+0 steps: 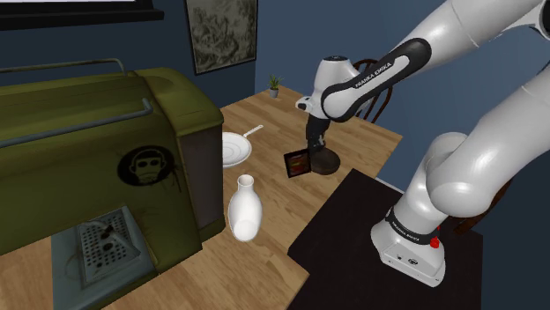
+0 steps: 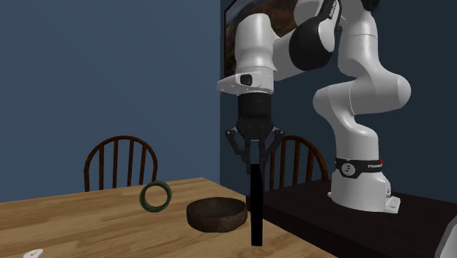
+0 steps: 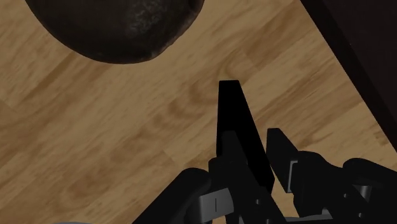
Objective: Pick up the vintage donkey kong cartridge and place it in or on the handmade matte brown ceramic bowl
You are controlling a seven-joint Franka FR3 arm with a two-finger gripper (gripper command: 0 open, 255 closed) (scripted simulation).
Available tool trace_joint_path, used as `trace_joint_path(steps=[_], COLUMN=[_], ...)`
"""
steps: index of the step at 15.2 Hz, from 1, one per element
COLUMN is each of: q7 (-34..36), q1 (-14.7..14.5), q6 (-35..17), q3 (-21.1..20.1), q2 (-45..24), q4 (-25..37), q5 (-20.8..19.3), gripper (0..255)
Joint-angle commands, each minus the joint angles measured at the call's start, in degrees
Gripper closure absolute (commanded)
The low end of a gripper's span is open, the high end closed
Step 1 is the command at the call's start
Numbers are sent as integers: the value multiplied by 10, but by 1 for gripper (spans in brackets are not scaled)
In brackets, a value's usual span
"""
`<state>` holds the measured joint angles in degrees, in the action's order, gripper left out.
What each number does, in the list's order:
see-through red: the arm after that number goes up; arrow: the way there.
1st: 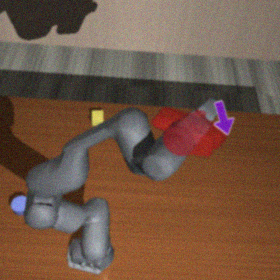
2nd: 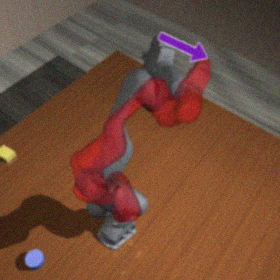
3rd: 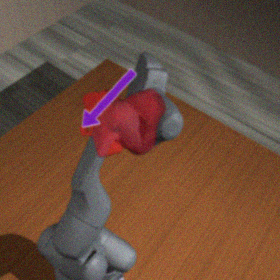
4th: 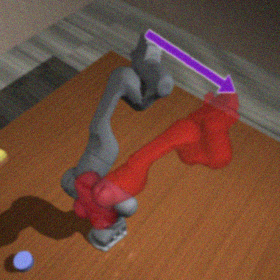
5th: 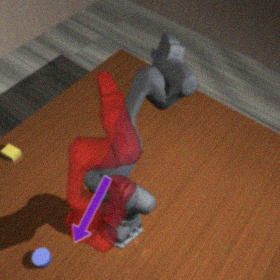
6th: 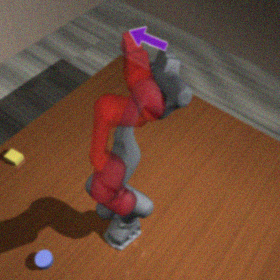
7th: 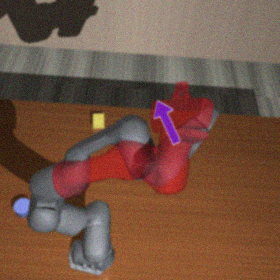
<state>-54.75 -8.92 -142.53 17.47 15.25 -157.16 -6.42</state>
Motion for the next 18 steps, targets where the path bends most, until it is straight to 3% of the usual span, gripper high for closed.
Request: trace_joint_path(steps=[1, 8, 18], q7=[2, 9, -142], q1=[2, 7, 70], q6=[22, 90, 145], q3=[-2, -10, 95], q2=[16, 63, 46], q4=[7, 27, 108], q5=[-3, -10, -40], gripper=[255, 255, 255])
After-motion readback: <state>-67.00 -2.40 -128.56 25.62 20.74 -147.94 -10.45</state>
